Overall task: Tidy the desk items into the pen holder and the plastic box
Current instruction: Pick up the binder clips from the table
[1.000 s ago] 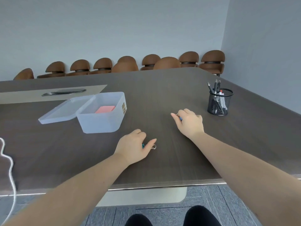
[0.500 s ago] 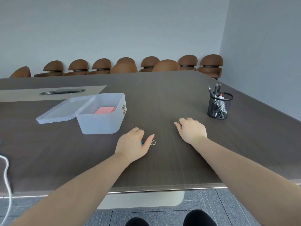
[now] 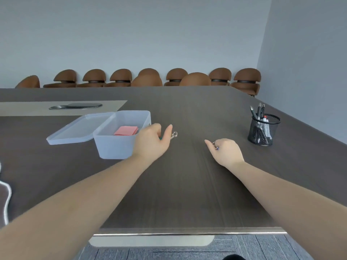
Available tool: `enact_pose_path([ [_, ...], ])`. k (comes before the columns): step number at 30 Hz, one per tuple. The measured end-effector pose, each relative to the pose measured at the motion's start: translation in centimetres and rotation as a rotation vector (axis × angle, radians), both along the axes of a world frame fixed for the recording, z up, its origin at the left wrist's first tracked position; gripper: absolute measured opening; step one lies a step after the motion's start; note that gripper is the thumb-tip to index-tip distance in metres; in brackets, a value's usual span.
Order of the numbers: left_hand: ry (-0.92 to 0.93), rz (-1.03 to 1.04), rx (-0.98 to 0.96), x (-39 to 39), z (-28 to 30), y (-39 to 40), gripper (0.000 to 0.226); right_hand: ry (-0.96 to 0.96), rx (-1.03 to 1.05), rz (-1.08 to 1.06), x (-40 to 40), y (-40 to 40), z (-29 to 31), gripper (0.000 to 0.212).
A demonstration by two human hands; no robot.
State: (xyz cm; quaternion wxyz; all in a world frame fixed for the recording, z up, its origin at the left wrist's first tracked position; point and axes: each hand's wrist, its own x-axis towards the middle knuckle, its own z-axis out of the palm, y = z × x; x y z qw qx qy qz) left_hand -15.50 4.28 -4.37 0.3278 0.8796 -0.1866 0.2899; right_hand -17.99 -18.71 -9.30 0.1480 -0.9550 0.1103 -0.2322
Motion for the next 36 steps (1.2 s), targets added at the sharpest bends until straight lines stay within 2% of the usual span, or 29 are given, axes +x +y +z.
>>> enact_pose_path([
  [4, 0.018, 0.08, -0.081, 3.3, 4.4, 2.2, 0.05, -0.079, 0.231, 0.029, 2.6, 2.4, 3.6, 0.058],
  [8, 0.086, 0.193, -0.049, 7.3, 6.2, 5.0, 0.041, -0.102, 0.268, 0.187, 6.1, 8.1, 8.2, 0.06],
  [12, 0.264, 0.272, 0.051, 9.7, 5.2, 6.8, 0.037, -0.079, 0.332, 0.324, 9.2, 15.2, 11.1, 0.061],
  [16, 0.504, 0.277, 0.195, 10.8, 3.4, 7.9, 0.032, 0.003, 0.463, 0.405, 11.7, 19.9, 11.2, 0.058],
  [24, 0.504, 0.108, 0.418, 12.1, 2.3, 8.4, 0.018, 0.227, 0.378, 0.395, 14.2, 22.7, 9.6, 0.056],
  [27, 0.546, 0.083, 0.429, 12.0, 2.3, 8.6, 0.016, 0.273, 0.376, 0.346, 14.4, 22.8, 9.2, 0.052],
  [30, 0.575, 0.14, 0.392, 11.6, 2.7, 9.0, 0.012, 0.324, 0.408, 0.339, 14.2, 22.8, 9.7, 0.042],
  [33, 0.558, 0.247, 0.367, 11.0, 3.2, 9.6, 0.025, 0.335, 0.296, 0.354, 13.8, 22.9, 10.1, 0.036],
  [36, 0.526, 0.315, 0.336, 10.4, 3.9, 10.1, 0.027, 0.327, 0.219, 0.375, 13.4, 22.8, 10.1, 0.026],
])
